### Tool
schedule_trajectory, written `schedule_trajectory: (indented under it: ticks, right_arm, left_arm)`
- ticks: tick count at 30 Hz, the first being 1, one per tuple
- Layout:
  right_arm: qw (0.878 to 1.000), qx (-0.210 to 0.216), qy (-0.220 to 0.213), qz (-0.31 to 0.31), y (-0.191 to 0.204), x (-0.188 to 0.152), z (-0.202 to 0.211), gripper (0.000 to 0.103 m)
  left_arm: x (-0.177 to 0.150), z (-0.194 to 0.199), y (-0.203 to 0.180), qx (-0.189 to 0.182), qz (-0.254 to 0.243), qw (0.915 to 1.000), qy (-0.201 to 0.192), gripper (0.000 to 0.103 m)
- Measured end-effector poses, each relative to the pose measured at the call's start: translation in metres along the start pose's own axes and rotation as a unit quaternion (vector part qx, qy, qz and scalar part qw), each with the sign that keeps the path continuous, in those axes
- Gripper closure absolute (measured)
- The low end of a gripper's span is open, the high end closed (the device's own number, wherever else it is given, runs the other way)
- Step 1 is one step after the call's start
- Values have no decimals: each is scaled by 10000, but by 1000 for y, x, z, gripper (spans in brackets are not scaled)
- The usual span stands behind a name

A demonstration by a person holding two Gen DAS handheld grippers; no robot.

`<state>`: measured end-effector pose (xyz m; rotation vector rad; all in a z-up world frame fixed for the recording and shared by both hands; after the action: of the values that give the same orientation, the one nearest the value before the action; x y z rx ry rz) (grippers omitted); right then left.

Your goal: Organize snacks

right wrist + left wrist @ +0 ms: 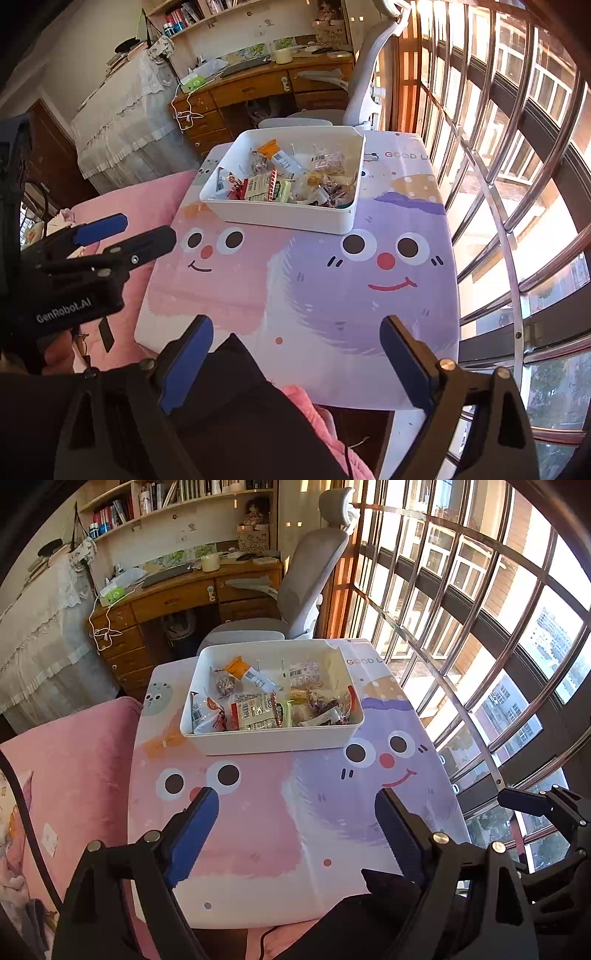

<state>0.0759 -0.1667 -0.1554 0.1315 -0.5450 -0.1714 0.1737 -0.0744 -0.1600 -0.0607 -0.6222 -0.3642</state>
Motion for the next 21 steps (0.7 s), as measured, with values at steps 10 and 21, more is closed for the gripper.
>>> schedule_trajectory:
  ticks: [10,21]
  right_arm:
    - [9991,-255,-114,-317,-6,-15,12,10]
    - [9978,-495,-360,-255,-11,-18,17,2]
  left_arm:
    - [-24,14,7,424,584,9972,172,2]
    - [-33,20,8,773,745,9942,106,1]
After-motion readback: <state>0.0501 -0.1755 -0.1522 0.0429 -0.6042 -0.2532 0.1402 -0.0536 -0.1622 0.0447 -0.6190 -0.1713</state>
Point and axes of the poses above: each gripper's, at about its wrist camera, not at the fingertips, and z roughly against the way its jaws point, y to its left, x to its top, the point moved 9 cm from there along -z, roughly the way its jaws point, and after that the axes turned 11 degrees about -z, right-handed, at the moved point
